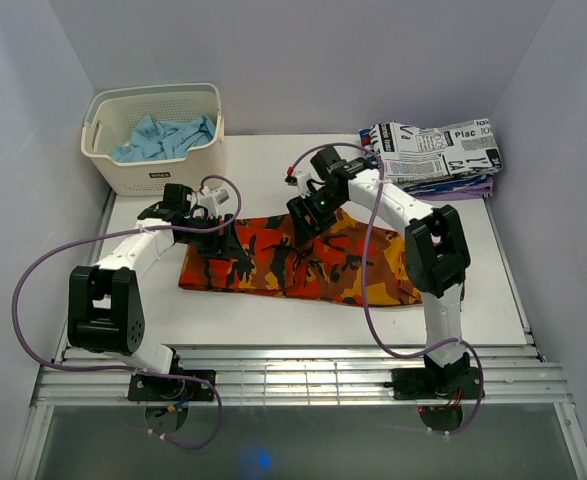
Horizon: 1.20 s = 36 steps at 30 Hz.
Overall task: Fold and stack the trousers
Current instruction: Fold the trousers
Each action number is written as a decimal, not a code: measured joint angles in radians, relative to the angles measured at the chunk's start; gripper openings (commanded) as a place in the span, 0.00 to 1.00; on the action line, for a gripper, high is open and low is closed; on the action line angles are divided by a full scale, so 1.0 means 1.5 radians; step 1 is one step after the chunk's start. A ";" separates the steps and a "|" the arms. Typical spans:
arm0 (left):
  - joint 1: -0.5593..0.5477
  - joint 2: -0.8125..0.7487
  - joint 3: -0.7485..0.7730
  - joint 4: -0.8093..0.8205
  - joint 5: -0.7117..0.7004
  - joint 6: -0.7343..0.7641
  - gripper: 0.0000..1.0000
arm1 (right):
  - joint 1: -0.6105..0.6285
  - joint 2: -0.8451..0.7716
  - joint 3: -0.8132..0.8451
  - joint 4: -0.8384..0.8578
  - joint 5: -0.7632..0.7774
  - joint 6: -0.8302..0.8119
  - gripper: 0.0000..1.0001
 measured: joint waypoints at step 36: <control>0.023 -0.012 0.007 -0.021 -0.036 -0.007 0.76 | -0.003 0.173 0.059 0.114 -0.036 0.146 0.13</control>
